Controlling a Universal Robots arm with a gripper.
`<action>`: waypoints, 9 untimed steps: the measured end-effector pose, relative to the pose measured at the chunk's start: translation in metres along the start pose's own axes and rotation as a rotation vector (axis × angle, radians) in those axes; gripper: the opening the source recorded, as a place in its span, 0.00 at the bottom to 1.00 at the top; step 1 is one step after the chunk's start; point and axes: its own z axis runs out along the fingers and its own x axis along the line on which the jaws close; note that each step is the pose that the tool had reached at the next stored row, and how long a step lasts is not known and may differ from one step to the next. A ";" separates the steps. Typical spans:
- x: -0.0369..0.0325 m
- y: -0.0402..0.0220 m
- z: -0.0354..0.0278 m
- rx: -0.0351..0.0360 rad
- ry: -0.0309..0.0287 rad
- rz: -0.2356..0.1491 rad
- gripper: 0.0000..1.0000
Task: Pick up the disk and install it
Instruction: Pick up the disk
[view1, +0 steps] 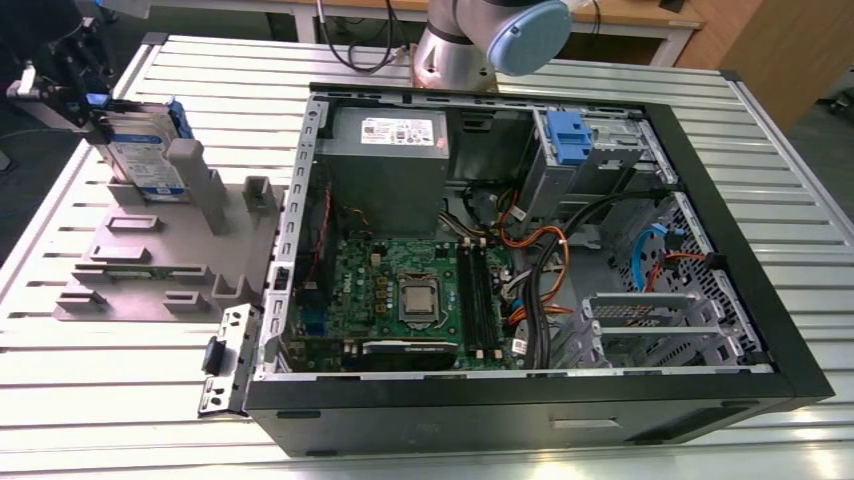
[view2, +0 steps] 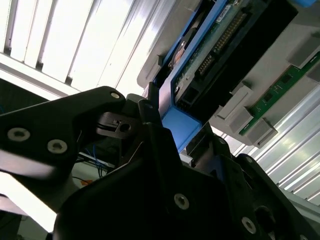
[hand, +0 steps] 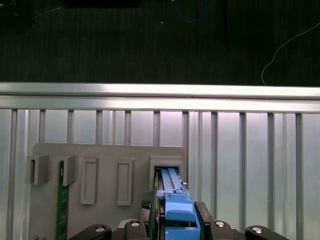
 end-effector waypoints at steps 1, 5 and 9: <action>0.0000 0.0000 0.0002 0.0001 0.0001 0.000 0.46; 0.0004 0.0000 0.0006 0.0001 0.0028 0.000 0.46; 0.0006 0.0000 0.0006 0.0005 0.0029 0.000 0.46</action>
